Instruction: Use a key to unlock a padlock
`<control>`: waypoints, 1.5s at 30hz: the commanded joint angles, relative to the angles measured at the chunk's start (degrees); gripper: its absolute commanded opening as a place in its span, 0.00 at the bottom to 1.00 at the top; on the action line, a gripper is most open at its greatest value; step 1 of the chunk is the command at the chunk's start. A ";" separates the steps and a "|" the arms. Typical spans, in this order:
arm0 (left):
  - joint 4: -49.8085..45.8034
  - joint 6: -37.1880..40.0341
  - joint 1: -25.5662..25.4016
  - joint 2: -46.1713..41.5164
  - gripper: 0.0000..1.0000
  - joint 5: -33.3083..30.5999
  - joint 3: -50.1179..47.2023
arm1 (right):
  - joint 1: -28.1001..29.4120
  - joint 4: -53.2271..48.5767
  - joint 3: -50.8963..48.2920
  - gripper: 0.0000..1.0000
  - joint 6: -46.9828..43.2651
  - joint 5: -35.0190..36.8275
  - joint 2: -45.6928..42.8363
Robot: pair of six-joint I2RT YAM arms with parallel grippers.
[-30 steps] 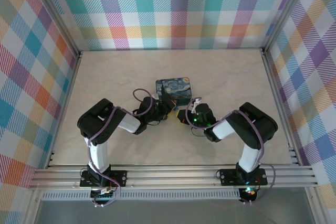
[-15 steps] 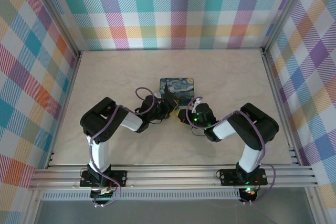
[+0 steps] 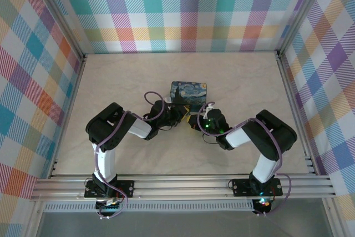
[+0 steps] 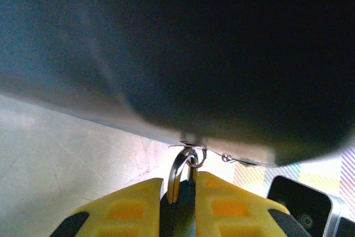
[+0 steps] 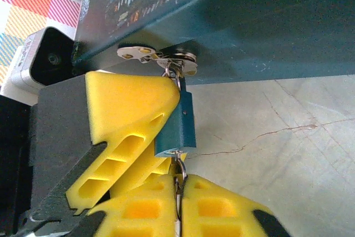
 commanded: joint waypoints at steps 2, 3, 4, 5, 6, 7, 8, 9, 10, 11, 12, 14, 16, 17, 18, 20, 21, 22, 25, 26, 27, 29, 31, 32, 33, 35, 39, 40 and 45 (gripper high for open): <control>-2.19 0.30 -1.32 -0.55 0.07 1.46 0.31 | 0.39 1.54 -1.55 0.19 -0.53 1.36 -2.87; -2.71 0.34 -1.32 -0.91 0.06 1.38 0.22 | 0.39 1.02 -1.80 0.22 -0.71 1.72 -3.29; -3.02 0.34 -1.28 -1.25 0.05 1.28 0.16 | 0.38 0.50 -1.92 0.24 -0.92 1.96 -3.65; -3.40 0.34 -1.32 -1.60 0.04 1.20 0.20 | 0.30 -0.05 -2.17 0.28 -1.13 2.30 -4.01; -3.73 0.26 -1.32 -1.90 0.03 1.11 0.16 | 0.26 -0.32 -2.42 0.31 -1.40 2.60 -4.38; -3.92 0.18 -1.33 -2.16 0.02 1.11 0.08 | 0.21 -0.50 -2.67 0.34 -1.42 2.93 -4.71; -4.07 0.03 -1.36 -2.40 0.02 1.02 0.10 | 0.04 -0.71 -3.09 0.37 -1.49 3.27 -5.18; -4.19 -0.09 -1.42 -2.67 0.01 0.87 0.00 | -0.24 -0.93 -3.43 0.40 -1.51 3.53 -5.67; -4.30 -0.34 -1.42 -3.01 0.01 0.93 0.05 | -0.54 -1.37 -3.82 0.43 -1.66 3.90 -6.39; -4.53 -0.41 -1.37 -3.29 0.01 0.93 -0.08 | -0.91 -2.09 -4.17 0.46 -1.99 4.10 -7.25; -4.90 -0.55 -1.42 -3.54 0.01 0.91 0.04 | -1.16 -2.92 -4.29 0.48 -2.52 4.26 -8.14; -5.55 -0.80 -1.48 -4.23 0.00 1.06 0.05 | -1.75 -6.28 -4.23 0.53 -4.21 4.89 -10.99; -6.74 -1.16 -1.51 -4.90 0.00 1.04 0.14 | -2.06 -10.98 -3.71 0.55 -6.69 6.09 -14.41; -7.44 -1.32 -1.50 -5.32 0.00 1.02 0.19 | -2.15 -14.11 -3.14 0.57 -8.17 7.08 -16.64; -8.24 -1.44 -1.58 -5.66 0.00 1.02 0.35 | -2.31 -17.91 -2.37 0.60 -9.61 8.19 -18.63; -10.15 -1.42 -1.59 -6.47 0.00 1.19 0.78 | -2.44 -25.83 -0.38 0.66 -13.78 10.43 -23.16; -10.86 -1.36 -1.59 -6.69 0.00 1.27 0.99 | -2.50 -28.50 0.34 0.68 -15.78 11.53 -25.04; -11.38 -1.32 -1.66 -6.97 0.00 1.21 1.10 | -2.47 -30.97 0.94 0.71 -17.67 12.87 -27.05; -11.97 -1.55 -1.65 -7.63 0.00 1.37 1.11 | -2.66 -33.76 1.04 0.83 -21.55 18.25 -32.42; -12.08 -1.51 -1.68 -7.78 0.00 1.45 1.13 | -2.73 -33.21 0.65 0.88 -23.30 20.29 -34.30; -12.33 -1.51 -1.68 -7.99 0.00 1.54 1.21 | -2.71 -32.51 0.24 0.93 -24.65 21.73 -35.64; -13.11 -1.30 -1.68 -8.27 0.00 1.87 1.54 | -2.84 -30.59 -0.38 1.00 -28.41 24.66 -38.34; -13.90 -1.22 -1.68 -8.38 0.00 2.21 1.95 | -2.95 -28.70 -0.55 1.00 -33.15 25.65 -40.50; -14.05 -1.39 -1.65 -8.45 0.00 2.33 2.02 | -2.95 -27.79 -0.47 1.00 -36.38 25.56 -41.29; -14.29 -1.35 -1.65 -8.59 0.00 2.43 2.11 | -2.95 -27.24 -0.24 1.00 -38.95 25.36 -41.73; -15.16 -1.38 -1.65 -8.87 0.00 2.51 2.34 | -2.99 -27.34 0.69 1.00 -44.18 24.37 -42.47; -17.22 -1.74 -1.72 -9.44 0.00 2.86 3.12 | -3.04 -31.67 3.51 1.00 -50.74 22.75 -43.23; -17.61 -2.00 -1.77 -9.43 0.00 2.95 3.15 | -3.06 -31.64 3.71 1.00 -52.67 21.60 -43.43; -18.26 -3.54 -1.70 -9.13 0.00 3.22 3.59 | -3.08 -34.75 5.83 1.00 -62.56 18.66 -43.22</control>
